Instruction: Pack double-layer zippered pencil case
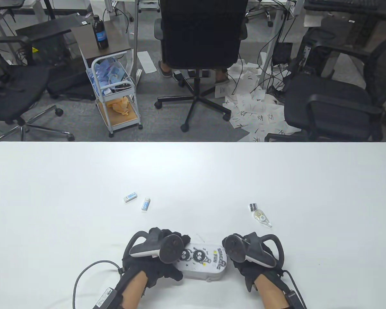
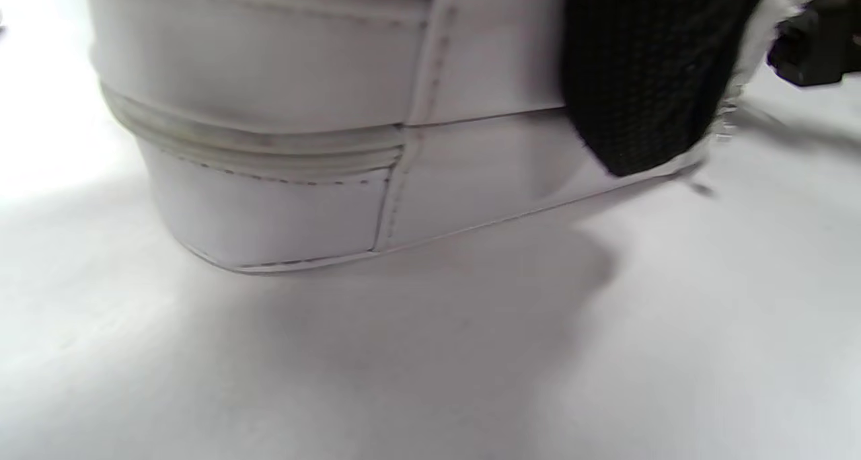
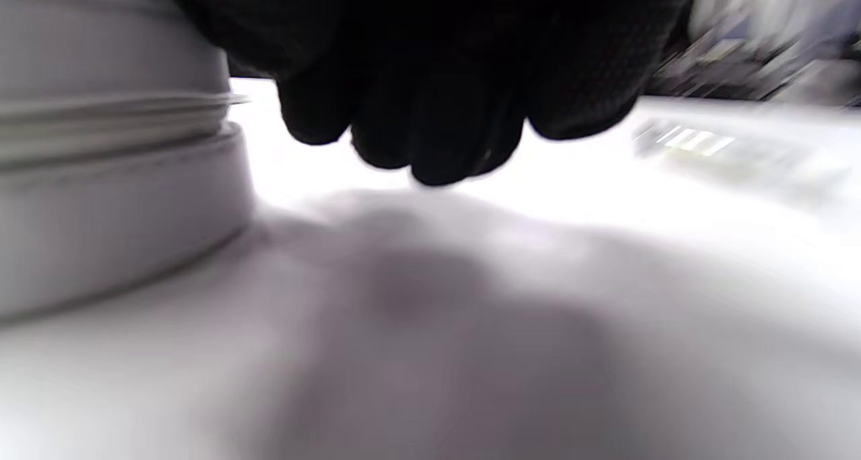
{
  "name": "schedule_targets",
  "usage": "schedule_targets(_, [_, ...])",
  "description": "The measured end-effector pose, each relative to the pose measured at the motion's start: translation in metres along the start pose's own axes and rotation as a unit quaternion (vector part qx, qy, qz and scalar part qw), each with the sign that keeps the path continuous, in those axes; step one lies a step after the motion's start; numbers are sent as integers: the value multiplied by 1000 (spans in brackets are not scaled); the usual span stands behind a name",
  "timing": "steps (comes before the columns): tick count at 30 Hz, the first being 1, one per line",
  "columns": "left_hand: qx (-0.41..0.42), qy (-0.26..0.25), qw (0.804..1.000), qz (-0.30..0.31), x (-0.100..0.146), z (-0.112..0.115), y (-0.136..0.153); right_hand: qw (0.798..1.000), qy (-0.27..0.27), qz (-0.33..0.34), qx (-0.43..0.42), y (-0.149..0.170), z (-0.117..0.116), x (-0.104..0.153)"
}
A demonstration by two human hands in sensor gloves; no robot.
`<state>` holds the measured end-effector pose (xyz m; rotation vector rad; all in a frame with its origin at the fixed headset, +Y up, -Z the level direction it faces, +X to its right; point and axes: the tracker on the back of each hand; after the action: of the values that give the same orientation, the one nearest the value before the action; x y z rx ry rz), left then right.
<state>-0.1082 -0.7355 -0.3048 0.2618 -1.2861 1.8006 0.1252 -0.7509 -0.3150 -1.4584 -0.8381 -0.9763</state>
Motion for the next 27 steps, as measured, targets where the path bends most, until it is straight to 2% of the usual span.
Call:
schedule_targets(1, [-29,3,1000,-11,0,-2,-4,999,-5,13,-32,-4,-1,0])
schedule_targets(3, [-57,-29,998,-7,0,-4,-10,998,-20,44,-43,-13,-1,-3])
schedule_targets(4, [-69,-53,996,-25,0,-5,-12,997,-34,58,-47,-21,-3,-4])
schedule_targets(6, [-84,-50,992,-81,2,-8,-6,993,-72,80,-40,-30,-2,-5])
schedule_targets(7, [-75,-59,991,-97,4,-10,-1,989,-98,87,-62,-32,-1,-6])
schedule_targets(9, [21,-87,990,-110,7,-11,13,978,-147,78,-123,-43,-1,-6])
schedule_targets(11, [138,-89,985,-43,8,-12,19,974,-153,100,-131,-54,-3,-6])
schedule_targets(13, [230,-74,970,1,14,-12,23,976,-146,116,-113,-61,-5,-5])
schedule_targets(14, [270,-48,961,40,13,-11,23,972,-153,122,-129,-63,-6,-5])
schedule_targets(16, [297,-5,952,77,11,-6,21,963,-156,127,-181,-66,-9,-3])
schedule_targets(18, [285,52,953,86,6,1,8,955,-161,127,-215,-73,-8,-4])
schedule_targets(19, [255,77,961,71,3,2,2,957,-154,128,-208,-75,-7,-5])
schedule_targets(21, [182,80,979,35,0,2,-8,969,-139,133,-154,-72,-4,-5])
schedule_targets(23, [110,90,990,16,-2,0,-15,986,-93,106,-87,-59,4,-4])
schedule_targets(24, [115,96,989,16,-2,-1,-15,993,-62,89,-51,-53,9,-4])
schedule_targets(25, [137,95,986,7,-1,0,-14,997,4,68,26,-44,17,-3])
schedule_targets(27, [121,103,987,-4,0,0,-12,995,23,37,89,-34,20,-1])
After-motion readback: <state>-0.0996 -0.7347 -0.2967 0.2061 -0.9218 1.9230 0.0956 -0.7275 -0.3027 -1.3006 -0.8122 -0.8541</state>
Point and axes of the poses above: the tracker on the back of each hand, its own y axis roughly to the little-finger side, its own x axis roughly from the fingertips to the wrist, z = x × y, and after that the axes turned 9 degrees about y, right-handed
